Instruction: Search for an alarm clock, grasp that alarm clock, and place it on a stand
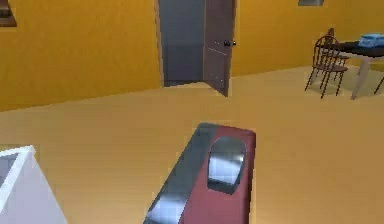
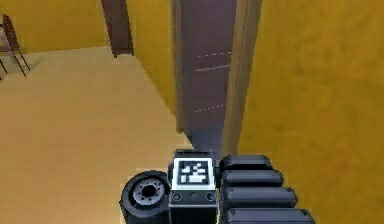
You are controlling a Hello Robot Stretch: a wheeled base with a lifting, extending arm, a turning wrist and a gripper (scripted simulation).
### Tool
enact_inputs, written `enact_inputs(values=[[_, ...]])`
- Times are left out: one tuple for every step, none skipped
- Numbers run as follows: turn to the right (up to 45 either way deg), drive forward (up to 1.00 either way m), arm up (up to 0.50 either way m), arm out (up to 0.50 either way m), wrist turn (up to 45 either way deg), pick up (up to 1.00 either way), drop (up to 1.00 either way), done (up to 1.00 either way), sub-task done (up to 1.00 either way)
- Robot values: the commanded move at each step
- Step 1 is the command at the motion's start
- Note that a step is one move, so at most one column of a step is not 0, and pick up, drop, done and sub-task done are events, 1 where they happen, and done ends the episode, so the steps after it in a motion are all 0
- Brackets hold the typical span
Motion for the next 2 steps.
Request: enact_inputs(values=[[0.0,1.00,0.00,0.00,0.0,0.00,0.00,0.00,0.00],[0.0,1.00,0.00,0.00,0.0,0.00,0.00,0.00,0.00]])
